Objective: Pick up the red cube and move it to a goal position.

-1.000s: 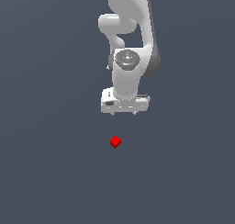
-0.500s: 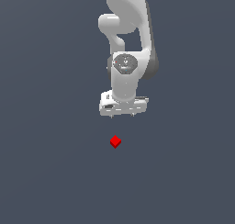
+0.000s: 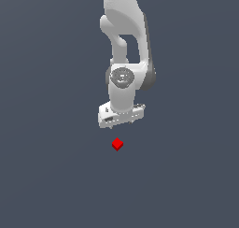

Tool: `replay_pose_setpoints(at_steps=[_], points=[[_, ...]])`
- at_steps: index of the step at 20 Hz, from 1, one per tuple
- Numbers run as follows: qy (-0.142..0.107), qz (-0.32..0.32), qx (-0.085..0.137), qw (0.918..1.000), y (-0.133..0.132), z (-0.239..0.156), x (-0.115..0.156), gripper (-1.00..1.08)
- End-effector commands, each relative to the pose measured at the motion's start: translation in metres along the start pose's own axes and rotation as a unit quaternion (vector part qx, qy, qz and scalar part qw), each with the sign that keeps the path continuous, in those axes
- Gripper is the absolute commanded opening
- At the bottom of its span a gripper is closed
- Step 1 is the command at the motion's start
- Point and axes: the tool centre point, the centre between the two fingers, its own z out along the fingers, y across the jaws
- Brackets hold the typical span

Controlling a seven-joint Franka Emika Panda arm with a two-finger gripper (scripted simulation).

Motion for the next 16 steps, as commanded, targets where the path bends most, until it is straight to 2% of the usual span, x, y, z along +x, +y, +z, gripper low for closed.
replay_pose_setpoints(at_steps=[1, 6, 16], points=[[0.002, -0.032, -0.001, 0.9995, 0.006, 0.011, 0.006, 1.0], [0.008, -0.097, -0.004, 0.9952, 0.018, 0.033, 0.019, 1.0], [0.017, -0.206, -0.009, 0.9784, 0.034, 0.07, 0.047, 1.0]])
